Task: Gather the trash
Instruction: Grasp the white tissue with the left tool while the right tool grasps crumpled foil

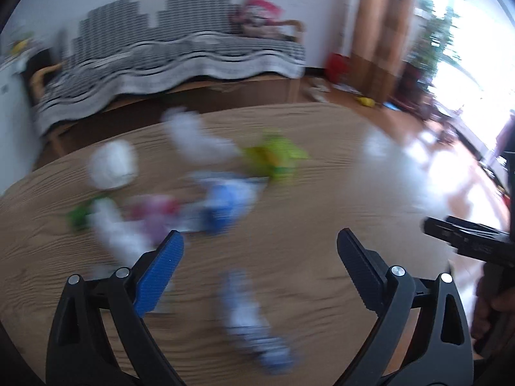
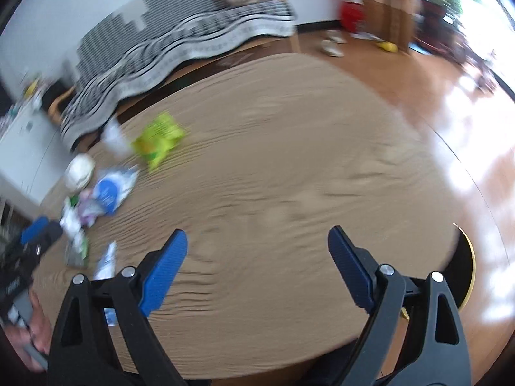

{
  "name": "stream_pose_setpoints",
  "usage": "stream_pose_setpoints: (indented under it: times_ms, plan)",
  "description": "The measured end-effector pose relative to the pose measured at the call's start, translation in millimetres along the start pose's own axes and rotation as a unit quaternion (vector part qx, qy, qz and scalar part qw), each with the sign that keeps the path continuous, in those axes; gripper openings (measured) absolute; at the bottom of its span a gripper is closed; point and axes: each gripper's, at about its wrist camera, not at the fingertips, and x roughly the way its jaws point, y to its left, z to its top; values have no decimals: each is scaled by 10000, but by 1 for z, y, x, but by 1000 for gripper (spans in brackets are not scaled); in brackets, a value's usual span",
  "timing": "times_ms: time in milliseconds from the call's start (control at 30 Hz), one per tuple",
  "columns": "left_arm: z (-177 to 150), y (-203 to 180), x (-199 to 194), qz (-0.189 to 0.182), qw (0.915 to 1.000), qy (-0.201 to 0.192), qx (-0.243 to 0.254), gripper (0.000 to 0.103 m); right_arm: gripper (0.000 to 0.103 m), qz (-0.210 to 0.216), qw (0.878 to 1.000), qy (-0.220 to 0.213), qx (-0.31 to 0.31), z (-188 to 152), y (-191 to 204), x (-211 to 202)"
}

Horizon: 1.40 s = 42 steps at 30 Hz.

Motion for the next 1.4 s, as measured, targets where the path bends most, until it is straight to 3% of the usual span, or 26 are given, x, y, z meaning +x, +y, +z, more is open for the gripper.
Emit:
stream_pose_setpoints:
  times_ms: [100, 267, 467, 767, 833, 900, 933, 1000, 1233, 1333, 1400]
  plan:
    - [-9, 63, 1, 493, 9983, 85, -307, 93, 86, 160, 9988, 173, -429, -1, 48, 18]
    - [-31, 127, 5, 712, 9952, 268, -616, 93, 86, 377, 9936, 455, -960, -11, 106, 43]
    - [-30, 139, 23, 461, 9961, 299, -697, 93, 86, 644, 9847, 781, -1416, -29, 147, 60]
    - [-21, 132, 65, 528, 9953, 553, -598, 92, 86, 904, 9742, 1048, -1782, -45, 171, 65]
    - [-21, 135, 66, 469, 9948, 575, -695, 74, 86, 948, 9724, 1082, -1837, -48, 173, 64]
    - [-22, 136, 68, 467, 9942, 677, -699, 34, 86, 985, 9705, 1105, -1905, -51, 176, 65]
    - [-22, 137, 68, 502, 9937, 715, -698, 29, 86, 1007, 9694, 1114, -1940, -52, 178, 65]
    - [-23, 138, 63, 563, 9934, 662, -746, 24, 86, 1049, 9669, 1145, -2026, -56, 183, 65]
    - [-12, 139, 36, 625, 9938, 322, -857, 24, 85, 1004, 9558, 1317, -2427, -70, 200, 72]
    - [-7, 136, 28, 566, 9941, 237, -898, 24, 72, 865, 9521, 1392, -2583, -77, 204, 78]
    - [-5, 134, 24, 556, 9941, 195, -915, 24, 50, 783, 9512, 1355, -2661, -79, 206, 79]
